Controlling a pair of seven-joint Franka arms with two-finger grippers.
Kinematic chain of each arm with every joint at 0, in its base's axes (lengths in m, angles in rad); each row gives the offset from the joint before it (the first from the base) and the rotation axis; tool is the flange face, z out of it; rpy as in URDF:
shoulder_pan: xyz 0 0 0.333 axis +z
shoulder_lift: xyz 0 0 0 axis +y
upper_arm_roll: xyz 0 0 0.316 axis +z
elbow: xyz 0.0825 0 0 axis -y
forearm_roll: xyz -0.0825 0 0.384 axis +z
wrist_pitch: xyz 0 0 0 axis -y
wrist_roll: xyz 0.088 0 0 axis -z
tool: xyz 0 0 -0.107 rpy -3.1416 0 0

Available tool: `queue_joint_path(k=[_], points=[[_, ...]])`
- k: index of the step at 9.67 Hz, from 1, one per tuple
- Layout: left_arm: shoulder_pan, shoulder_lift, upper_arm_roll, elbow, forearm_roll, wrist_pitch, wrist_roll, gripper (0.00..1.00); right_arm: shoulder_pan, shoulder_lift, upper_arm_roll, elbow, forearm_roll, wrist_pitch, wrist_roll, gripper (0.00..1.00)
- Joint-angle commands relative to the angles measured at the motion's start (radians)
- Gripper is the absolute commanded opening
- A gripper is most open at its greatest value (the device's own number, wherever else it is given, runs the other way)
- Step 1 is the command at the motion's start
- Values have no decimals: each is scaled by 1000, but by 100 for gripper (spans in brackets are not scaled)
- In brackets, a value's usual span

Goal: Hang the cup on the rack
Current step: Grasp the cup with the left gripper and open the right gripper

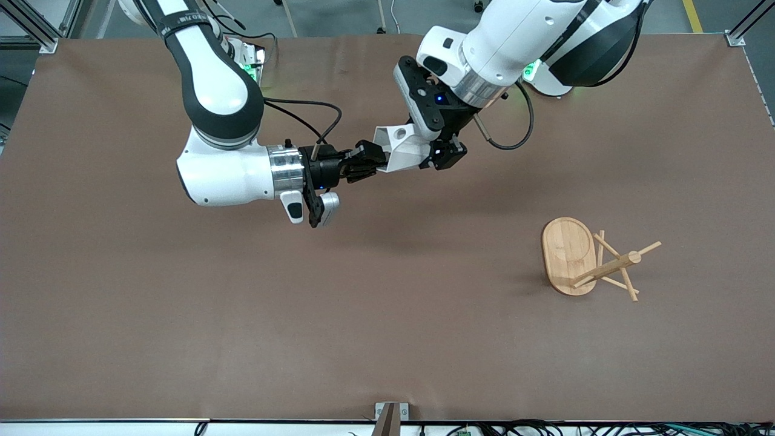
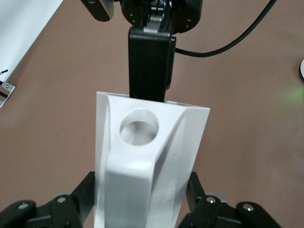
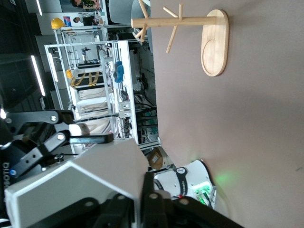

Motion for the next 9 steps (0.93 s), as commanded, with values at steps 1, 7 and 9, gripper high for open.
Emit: queue_joint_path(k=[1,7,9], points=[[1,13,-5,-37,0,16,1,2,4,-28,-7,11,38,10,62,100],[82,16,5,-30,1,16,-12,1,-25,-54,-123,9,-233,13,64,100],[114,28,7,-32,3,16,-75,1,-25,-68,-206,3,-360,10,64,100]])
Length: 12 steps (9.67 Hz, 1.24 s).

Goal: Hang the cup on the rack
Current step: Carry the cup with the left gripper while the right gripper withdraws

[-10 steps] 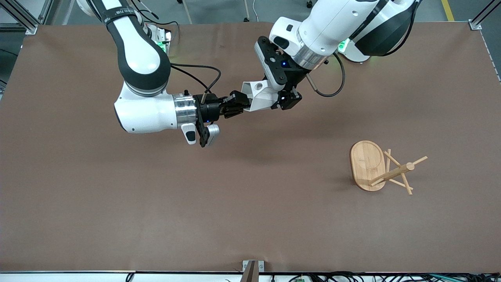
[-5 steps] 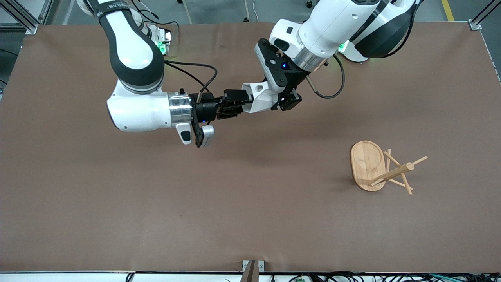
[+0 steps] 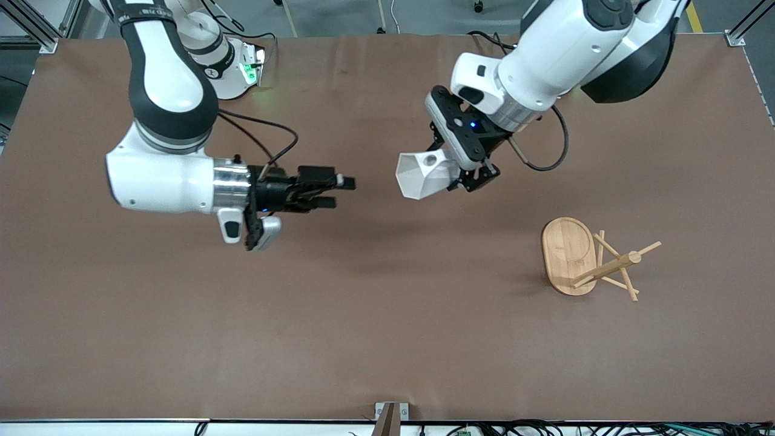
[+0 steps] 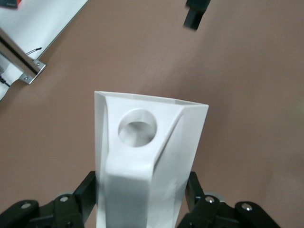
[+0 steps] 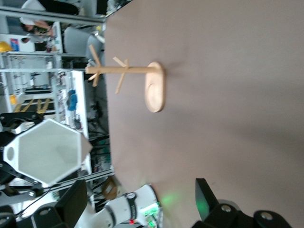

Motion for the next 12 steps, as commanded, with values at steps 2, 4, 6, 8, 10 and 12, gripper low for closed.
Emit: queue_joint_path(k=[2,4,6,8,10,12], points=[[27,15,-2,-31,70,3,-221,1,-1,-43,-154,-24,-259,-14,16,100],[60,13,-4,-31,106,-20,-316,1,-4,-52,-295,-7,-346,-106,16,100],[115,9,-4,-27,106,-78,-356,1,-3,-77,-392,14,-512,-148,10,100],[158,10,-4,-33,106,-110,-364,1,-21,-98,-395,56,-761,-141,13,100],[200,1,-4,-57,103,-126,-369,1,-70,-100,-394,112,-877,-147,5,100],[232,-25,-4,-118,104,-123,-401,1,-104,-98,-395,171,-897,-158,9,100]])
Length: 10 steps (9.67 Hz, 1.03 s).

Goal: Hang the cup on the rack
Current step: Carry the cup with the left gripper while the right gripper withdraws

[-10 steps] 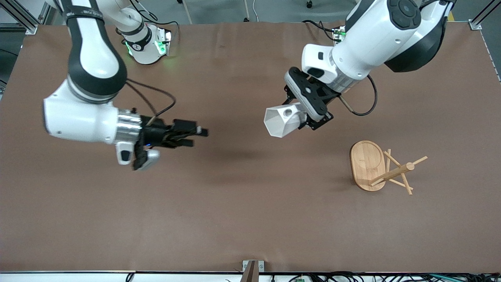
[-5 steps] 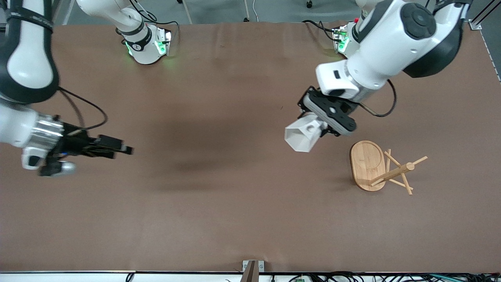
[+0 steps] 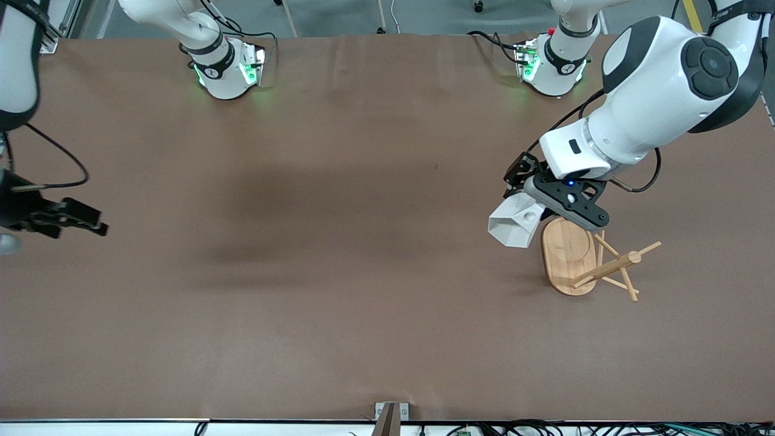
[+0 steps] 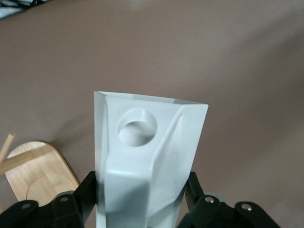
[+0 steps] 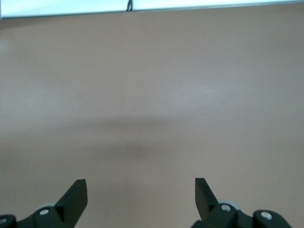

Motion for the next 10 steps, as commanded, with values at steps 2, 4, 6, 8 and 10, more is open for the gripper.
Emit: queue_joint_path(k=[2,4,6,8,10], points=[[1,-85,44,-151,2,9,-32,0,-47,-3,9,107,-50,-69,10,100],[-60,-144,156,-253,-72,64,-32,0,-55,-32,0,126,-73,-145,16,100],[-77,-161,192,-325,-89,110,-32,0,-43,-108,10,77,-159,-158,19,100],[-106,-162,239,-378,-89,163,2,0,-99,-161,79,-3,-171,-135,20,100],[-122,-150,276,-410,-89,212,73,0,-361,-182,371,-30,-215,-124,23,100]])
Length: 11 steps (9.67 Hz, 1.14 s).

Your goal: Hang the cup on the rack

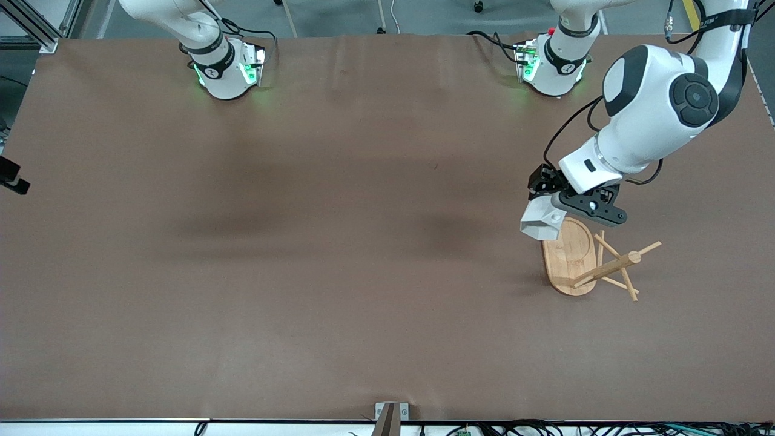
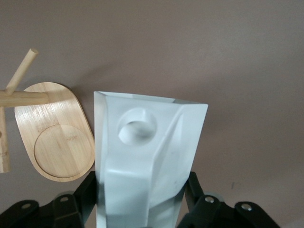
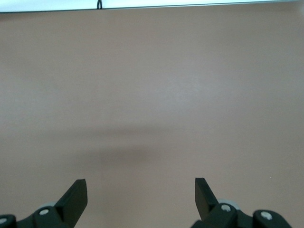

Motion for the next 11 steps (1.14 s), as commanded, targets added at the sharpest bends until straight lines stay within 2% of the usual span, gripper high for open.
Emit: queue_joint_path(k=[1,2,3,5,8,10,11], points=[[-16,9,38,-61,-18,52,72,0,-198,-77,227,-108,-57,52,26,100],[-16,23,45,-61,-18,65,85,0,-249,-114,290,-169,-63,93,46,100],[-16,32,56,-61,-18,67,101,0,-267,-128,316,-188,-77,100,51,100],[-17,36,87,-61,-18,68,144,0,-269,-120,318,-156,-86,78,106,100],[-22,52,126,-58,-18,68,198,0,-251,-85,313,-29,-87,-6,118,100],[-22,63,157,-47,-18,68,238,0,-213,-88,266,-41,-83,-49,120,99],[-22,72,166,-41,-18,68,261,0,-206,-89,264,-44,-83,-47,118,98]])
